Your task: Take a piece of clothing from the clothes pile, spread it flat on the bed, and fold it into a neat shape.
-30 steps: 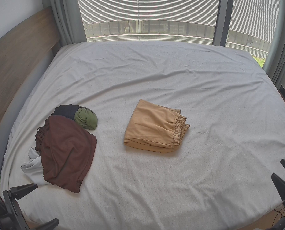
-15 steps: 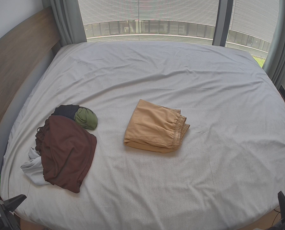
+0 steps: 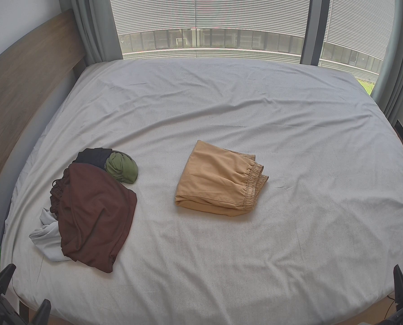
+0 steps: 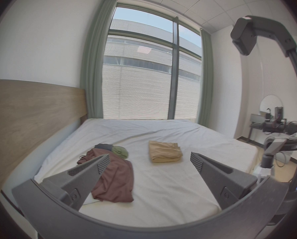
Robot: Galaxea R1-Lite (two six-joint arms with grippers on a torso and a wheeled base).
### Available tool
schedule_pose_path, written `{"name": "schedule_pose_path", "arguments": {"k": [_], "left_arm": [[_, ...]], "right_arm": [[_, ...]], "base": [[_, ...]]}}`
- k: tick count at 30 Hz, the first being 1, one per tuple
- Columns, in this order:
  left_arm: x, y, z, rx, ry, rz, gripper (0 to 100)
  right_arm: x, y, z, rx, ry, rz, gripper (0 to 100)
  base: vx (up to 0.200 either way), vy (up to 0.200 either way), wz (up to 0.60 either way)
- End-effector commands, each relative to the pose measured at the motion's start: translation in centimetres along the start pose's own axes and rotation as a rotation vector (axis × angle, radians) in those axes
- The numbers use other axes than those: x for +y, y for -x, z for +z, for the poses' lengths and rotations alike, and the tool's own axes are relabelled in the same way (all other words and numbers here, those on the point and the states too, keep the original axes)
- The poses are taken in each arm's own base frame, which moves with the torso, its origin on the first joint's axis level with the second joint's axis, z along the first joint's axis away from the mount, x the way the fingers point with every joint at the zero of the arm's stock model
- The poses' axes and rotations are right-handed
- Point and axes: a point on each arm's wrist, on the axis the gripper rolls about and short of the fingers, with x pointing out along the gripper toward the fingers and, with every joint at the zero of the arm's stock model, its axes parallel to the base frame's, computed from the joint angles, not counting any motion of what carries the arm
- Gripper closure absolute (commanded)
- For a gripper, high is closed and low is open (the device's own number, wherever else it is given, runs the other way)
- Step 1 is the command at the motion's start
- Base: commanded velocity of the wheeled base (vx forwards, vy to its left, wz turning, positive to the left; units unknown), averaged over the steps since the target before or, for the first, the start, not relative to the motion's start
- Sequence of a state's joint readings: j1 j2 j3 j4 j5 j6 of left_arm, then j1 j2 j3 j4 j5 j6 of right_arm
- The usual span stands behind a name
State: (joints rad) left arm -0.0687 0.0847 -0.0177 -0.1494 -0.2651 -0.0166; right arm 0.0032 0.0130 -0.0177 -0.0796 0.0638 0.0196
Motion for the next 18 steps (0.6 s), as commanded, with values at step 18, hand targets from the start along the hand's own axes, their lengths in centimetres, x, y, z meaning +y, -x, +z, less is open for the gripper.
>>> {"name": "schedule_pose_path", "arguments": {"k": [18], "left_arm": [[0.26,0.66,-2.16,0.092,-0.020,0.334,0]], "right_arm": [[-0.31,0.04,-0.92,0.042,-0.002,-0.134,0]], "base": [[0.000,0.000,0.00]]}}
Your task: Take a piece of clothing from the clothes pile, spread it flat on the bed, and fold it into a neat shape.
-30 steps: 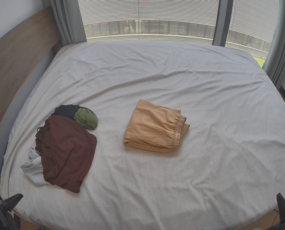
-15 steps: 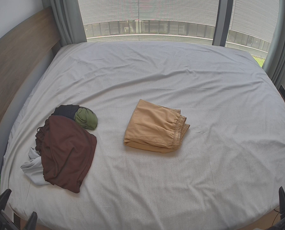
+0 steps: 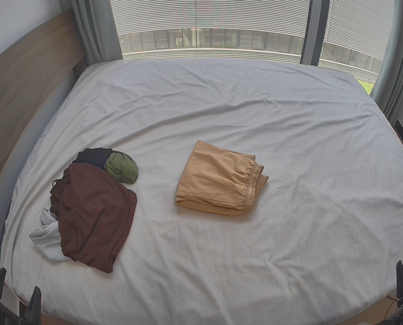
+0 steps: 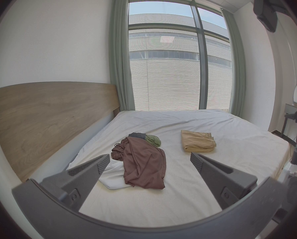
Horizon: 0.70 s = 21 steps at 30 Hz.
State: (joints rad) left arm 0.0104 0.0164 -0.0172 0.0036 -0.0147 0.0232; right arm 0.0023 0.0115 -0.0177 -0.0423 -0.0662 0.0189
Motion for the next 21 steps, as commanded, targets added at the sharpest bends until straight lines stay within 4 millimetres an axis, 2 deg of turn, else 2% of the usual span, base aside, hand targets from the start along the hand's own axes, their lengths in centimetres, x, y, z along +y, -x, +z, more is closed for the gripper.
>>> {"name": "schedule_pose_path", "arguments": {"k": [1,12,21], "left_arm": [[0.00,-0.06,-0.49,0.008,0.014,0.006,0],[0.01,-0.05,-0.50,0.006,0.017,0.003,0],[0.02,0.00,-0.46,0.000,0.011,0.000,0]], "right_arm": [[-0.02,-0.02,-0.56,0.010,-0.003,-0.002,0],[-0.03,-0.02,-0.68,0.022,-0.030,-0.003,0],[0.12,-0.01,-0.91,0.044,0.028,0.070,0]], "base": [[0.000,0.000,0.00],[0.000,0.000,0.00],[0.000,0.000,0.00]]}}
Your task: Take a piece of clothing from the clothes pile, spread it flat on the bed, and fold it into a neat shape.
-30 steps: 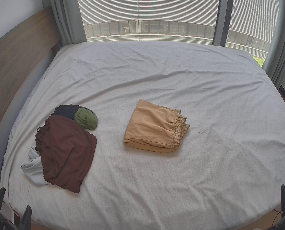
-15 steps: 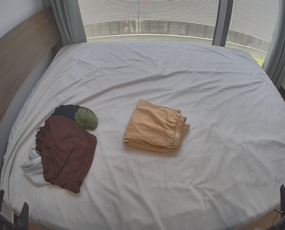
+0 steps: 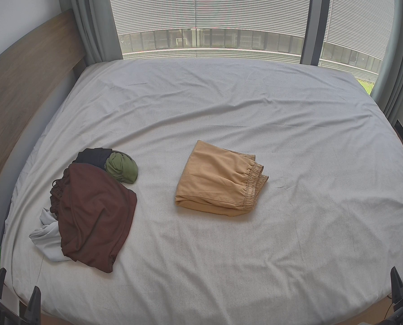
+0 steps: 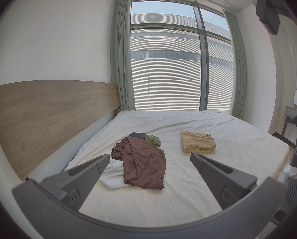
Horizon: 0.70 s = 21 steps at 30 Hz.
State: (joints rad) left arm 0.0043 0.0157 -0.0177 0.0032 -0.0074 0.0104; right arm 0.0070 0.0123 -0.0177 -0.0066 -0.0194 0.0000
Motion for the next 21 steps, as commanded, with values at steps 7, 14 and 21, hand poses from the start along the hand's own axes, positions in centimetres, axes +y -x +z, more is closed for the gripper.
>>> {"name": "schedule_pose_path", "arguments": {"k": [7,14,21], "left_arm": [[0.00,-0.01,-0.48,0.002,0.001,-0.003,0],[0.00,-0.01,-0.48,0.002,0.001,-0.003,0],[0.00,-0.01,-0.48,0.002,0.001,-0.003,0]], "right_arm": [[0.06,-0.03,-0.55,0.009,0.011,0.025,0],[0.06,-0.03,-0.57,0.010,0.011,0.025,0],[0.06,-0.03,-0.57,0.010,0.011,0.025,0]], "base": [[0.000,0.000,0.00],[0.000,0.000,0.00],[0.000,0.000,0.00]]}}
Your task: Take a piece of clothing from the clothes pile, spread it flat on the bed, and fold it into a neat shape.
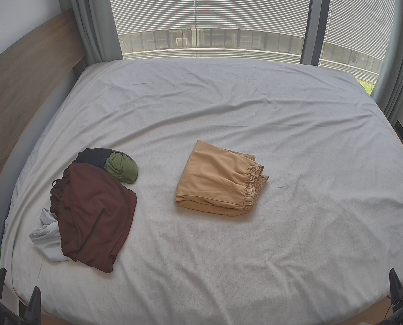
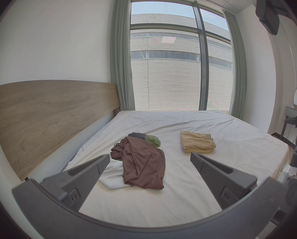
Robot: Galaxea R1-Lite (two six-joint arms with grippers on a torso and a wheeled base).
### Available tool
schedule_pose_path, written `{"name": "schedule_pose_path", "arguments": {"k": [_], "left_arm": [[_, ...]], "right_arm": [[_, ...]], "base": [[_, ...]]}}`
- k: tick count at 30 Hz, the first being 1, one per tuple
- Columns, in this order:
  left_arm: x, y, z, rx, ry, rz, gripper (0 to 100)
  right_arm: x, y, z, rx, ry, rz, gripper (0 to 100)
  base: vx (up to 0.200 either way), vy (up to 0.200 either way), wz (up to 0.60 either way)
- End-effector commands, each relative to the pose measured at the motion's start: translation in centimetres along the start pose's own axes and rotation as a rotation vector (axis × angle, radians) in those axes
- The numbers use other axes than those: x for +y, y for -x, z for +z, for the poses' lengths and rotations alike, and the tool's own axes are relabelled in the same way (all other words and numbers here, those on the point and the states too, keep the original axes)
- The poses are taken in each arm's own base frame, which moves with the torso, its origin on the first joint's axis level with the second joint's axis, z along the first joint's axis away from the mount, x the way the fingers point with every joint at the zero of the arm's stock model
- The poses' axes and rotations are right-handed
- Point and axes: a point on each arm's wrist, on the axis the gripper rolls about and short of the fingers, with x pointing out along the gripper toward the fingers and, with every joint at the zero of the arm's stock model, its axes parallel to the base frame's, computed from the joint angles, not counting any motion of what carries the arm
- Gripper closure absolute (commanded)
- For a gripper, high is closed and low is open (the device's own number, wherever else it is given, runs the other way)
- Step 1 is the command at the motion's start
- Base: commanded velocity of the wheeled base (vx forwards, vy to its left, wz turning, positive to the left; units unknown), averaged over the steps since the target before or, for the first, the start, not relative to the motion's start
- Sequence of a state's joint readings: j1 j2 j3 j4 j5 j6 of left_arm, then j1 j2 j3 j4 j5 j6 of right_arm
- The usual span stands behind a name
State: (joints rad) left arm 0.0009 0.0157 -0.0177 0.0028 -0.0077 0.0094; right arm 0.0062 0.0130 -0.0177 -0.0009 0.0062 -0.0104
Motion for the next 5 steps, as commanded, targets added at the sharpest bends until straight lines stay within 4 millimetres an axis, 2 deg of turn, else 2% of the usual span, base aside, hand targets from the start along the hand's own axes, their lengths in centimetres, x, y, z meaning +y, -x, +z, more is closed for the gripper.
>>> {"name": "schedule_pose_path", "arguments": {"k": [1,5], "left_arm": [[-0.01,-0.01,-0.48,0.002,0.000,0.001,0],[-0.01,-0.01,-0.48,0.002,0.000,0.001,0]], "right_arm": [[0.01,-0.03,-0.51,0.004,0.000,0.003,0],[0.01,-0.03,-0.51,0.004,-0.001,0.000,0]], "base": [[0.000,0.000,0.00],[0.000,0.000,0.00]]}}
